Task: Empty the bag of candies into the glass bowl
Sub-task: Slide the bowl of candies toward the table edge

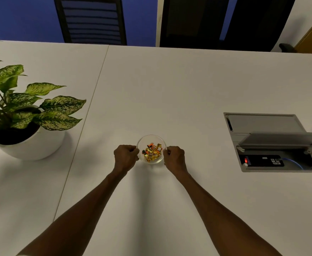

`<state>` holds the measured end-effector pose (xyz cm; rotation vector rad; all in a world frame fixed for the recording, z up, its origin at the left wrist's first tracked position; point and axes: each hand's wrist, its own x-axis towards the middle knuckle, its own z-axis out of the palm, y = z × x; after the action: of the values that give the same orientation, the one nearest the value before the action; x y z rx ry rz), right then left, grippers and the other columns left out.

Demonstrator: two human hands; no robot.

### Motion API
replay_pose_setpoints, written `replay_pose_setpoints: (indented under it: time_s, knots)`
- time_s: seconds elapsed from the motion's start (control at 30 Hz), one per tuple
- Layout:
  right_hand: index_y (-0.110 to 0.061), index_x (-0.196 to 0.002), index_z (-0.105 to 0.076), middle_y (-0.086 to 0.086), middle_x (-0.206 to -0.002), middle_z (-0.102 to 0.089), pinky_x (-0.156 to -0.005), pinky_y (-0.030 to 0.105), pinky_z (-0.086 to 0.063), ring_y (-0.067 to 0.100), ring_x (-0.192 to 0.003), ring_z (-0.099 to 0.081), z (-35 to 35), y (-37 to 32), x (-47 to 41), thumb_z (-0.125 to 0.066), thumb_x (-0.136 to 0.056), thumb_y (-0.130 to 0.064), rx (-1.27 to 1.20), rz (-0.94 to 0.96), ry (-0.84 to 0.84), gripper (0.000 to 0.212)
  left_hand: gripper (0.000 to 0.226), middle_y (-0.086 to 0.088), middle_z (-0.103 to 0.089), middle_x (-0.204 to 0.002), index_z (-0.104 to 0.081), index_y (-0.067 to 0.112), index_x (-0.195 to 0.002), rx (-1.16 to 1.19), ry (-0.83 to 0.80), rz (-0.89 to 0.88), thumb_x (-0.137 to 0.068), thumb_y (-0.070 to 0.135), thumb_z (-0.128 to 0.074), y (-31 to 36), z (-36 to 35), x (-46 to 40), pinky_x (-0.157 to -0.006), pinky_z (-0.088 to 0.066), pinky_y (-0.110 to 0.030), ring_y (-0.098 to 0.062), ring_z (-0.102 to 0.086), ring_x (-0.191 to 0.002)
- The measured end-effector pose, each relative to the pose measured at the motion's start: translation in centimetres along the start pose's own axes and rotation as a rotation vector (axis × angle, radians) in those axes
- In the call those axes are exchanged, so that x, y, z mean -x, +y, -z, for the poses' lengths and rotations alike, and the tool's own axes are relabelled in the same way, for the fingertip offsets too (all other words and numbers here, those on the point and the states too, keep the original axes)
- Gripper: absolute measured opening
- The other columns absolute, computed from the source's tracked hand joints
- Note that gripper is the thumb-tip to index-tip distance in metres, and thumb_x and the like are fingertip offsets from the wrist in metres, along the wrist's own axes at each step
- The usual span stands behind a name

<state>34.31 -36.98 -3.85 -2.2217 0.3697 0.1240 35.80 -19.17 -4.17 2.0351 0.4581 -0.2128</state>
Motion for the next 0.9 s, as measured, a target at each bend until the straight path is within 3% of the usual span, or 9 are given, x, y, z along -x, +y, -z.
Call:
replay_pose_setpoints:
  time_s: [0.07, 0.17, 0.3, 0.43, 0.57, 0.7, 0.83, 0.9]
  knots:
    - [0.009, -0.068, -0.057, 0.031, -0.076, -0.067, -0.066, 0.055, -0.057, 0.045, -0.070, -0.067, -0.5, -0.1, -1.3, -0.054, -0.095, -0.008, 0.021, 0.006, -0.005, 0.032, 0.018, -0.011, -0.075, -0.065, -0.078, 0.010, -0.073, 0.028, 0.001, 0.016, -0.080, 0.008, -0.061, 0.0, -0.3, -1.2, -0.068, -0.054, -0.025, -0.018, -0.074, -0.059]
    - [0.000, -0.065, -0.053, 0.029, -0.074, -0.066, -0.067, 0.055, -0.058, 0.045, -0.072, -0.067, -1.1, -0.1, -2.6, -0.054, -0.095, -0.008, 0.041, 0.013, -0.003, 0.031, 0.017, -0.016, -0.074, -0.067, -0.078, 0.007, -0.073, 0.050, 0.013, 0.028, -0.080, 0.006, -0.061, -0.2, -0.6, -2.5, -0.072, -0.056, -0.030, -0.019, -0.074, -0.061]
    - [-0.004, -0.063, -0.047, 0.013, -0.066, -0.052, -0.065, 0.054, -0.058, 0.045, -0.071, -0.067, -1.6, -0.1, -3.6, -0.053, -0.095, -0.009, 0.050, 0.024, 0.000, 0.033, 0.017, -0.010, -0.073, -0.064, -0.078, 0.009, -0.075, 0.051, 0.021, 0.028, -0.081, 0.008, -0.062, -0.3, -0.8, -3.6, -0.061, -0.052, -0.017, -0.010, -0.071, -0.053]
    - [-0.003, -0.062, -0.047, 0.013, -0.064, -0.051, -0.063, 0.054, -0.058, 0.045, -0.069, -0.066, -2.1, -0.2, -4.1, -0.053, -0.095, -0.009, 0.034, 0.026, -0.006, 0.034, 0.018, -0.006, -0.072, -0.062, -0.078, 0.009, -0.075, 0.050, 0.038, 0.027, -0.082, 0.008, -0.062, -0.4, -0.7, -4.2, -0.048, -0.042, -0.002, -0.002, -0.067, -0.046]
    - [-0.003, -0.065, -0.051, 0.015, -0.068, -0.056, -0.067, 0.057, -0.058, 0.046, -0.073, -0.066, -2.5, -0.1, -4.3, -0.054, -0.096, -0.009, -0.005, 0.002, -0.028, 0.031, 0.017, -0.018, -0.074, -0.070, -0.078, 0.005, -0.079, 0.048, 0.047, 0.016, -0.085, 0.010, -0.062, -0.4, -0.6, -4.5, -0.058, -0.047, -0.014, -0.016, -0.071, -0.057]
    - [0.009, -0.070, -0.056, 0.022, -0.071, -0.062, -0.068, 0.057, -0.058, 0.047, -0.073, -0.067, -2.7, -0.1, -4.3, -0.055, -0.095, -0.009, -0.047, -0.045, -0.038, 0.031, 0.016, -0.013, -0.075, -0.077, -0.078, 0.006, -0.095, 0.084, 0.061, -0.017, -0.089, 0.011, -0.064, -0.3, -0.6, -4.5, -0.068, -0.055, -0.023, -0.023, -0.071, -0.064]
    - [0.012, -0.076, -0.060, 0.026, -0.076, -0.065, -0.068, 0.056, -0.059, 0.045, -0.074, -0.067, -2.6, -0.3, -4.4, -0.058, -0.095, -0.013, -0.052, -0.042, -0.054, 0.032, 0.017, -0.011, -0.074, -0.080, -0.077, 0.004, -0.099, 0.092, 0.087, -0.026, -0.089, 0.011, -0.066, -0.6, -0.8, -4.4, -0.054, -0.048, -0.007, -0.018, -0.069, -0.061]
    - [0.009, -0.075, -0.060, 0.019, -0.072, -0.062, -0.066, 0.054, -0.060, 0.043, -0.073, -0.068, -2.4, -0.4, -4.5, -0.059, -0.096, -0.014, -0.046, -0.034, -0.068, 0.031, 0.016, -0.011, -0.075, -0.080, -0.077, 0.004, -0.097, 0.095, 0.090, -0.016, -0.089, 0.013, -0.066, -0.4, -0.7, -4.3, -0.056, -0.048, -0.010, -0.015, -0.068, -0.059]
